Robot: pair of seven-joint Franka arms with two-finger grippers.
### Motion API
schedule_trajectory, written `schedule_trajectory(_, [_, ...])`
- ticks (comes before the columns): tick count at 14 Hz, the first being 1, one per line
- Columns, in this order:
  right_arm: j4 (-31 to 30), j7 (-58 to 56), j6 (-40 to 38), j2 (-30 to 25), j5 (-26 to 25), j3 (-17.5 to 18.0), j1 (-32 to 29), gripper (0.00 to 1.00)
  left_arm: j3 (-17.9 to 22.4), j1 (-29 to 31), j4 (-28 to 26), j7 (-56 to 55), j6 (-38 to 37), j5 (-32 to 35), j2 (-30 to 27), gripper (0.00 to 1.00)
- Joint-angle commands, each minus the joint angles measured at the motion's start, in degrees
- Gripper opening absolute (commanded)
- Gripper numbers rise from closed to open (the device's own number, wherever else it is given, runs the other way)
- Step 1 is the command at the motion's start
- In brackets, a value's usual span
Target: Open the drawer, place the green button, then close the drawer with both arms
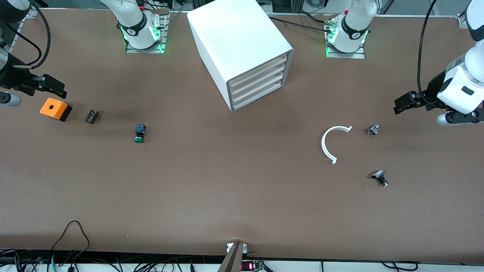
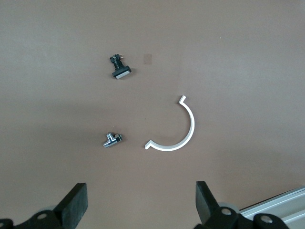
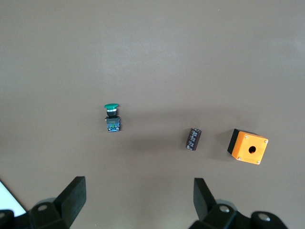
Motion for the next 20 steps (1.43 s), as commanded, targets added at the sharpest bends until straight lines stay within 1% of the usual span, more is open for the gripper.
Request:
schedule_trajectory(1, [0.73, 0.30, -0.32, 0.14, 1.09, 0.07, -0.29, 1.00, -0.32, 0.25, 0.63, 0.57, -0.48, 0.45, 0.14, 1.00])
schedule_trajectory(5, [0.56, 0.49, 0.30, 1.37, 1.62, 0.34, -0.11, 1.00, -0.94, 0.17, 0.63, 0.92, -0.74, 0.97, 0.05, 1.00])
schedule_trajectory(7, [0.47, 0.49, 4.24, 3.56, 1.79, 0.25, -0.28, 1.00, -1.11, -0.01, 0.72, 0.92, -0.74, 0.98, -0.04, 1.00])
schedule_trajectory(11, [0.38, 0.57, 6.79, 7.60, 1.88, -0.28, -0.73, 1.00, -1.82, -0.36, 0.89, 0.92, -2.84, 1.15, -0.12, 1.00])
schedule_trajectory(13, [0.56, 0.57, 8.12, 9.10, 1.97, -0.19, -0.64, 1.00, -1.30, -0.36, 0.98, 1.09, -2.59, 1.06, -0.04, 1.00])
schedule_trajectory(19, [0.82, 0.57, 10.84, 13.14, 1.97, -0.01, -0.29, 1.00, -1.73, -0.45, 0.89, 0.83, -2.15, 2.03, 0.23, 1.00])
schedule_trajectory(20, [0.91, 0.49, 11.98, 14.89, 1.79, 0.25, -0.20, 1.00, -1.64, -0.45, 0.98, 0.83, -1.36, 1.86, 0.23, 1.00])
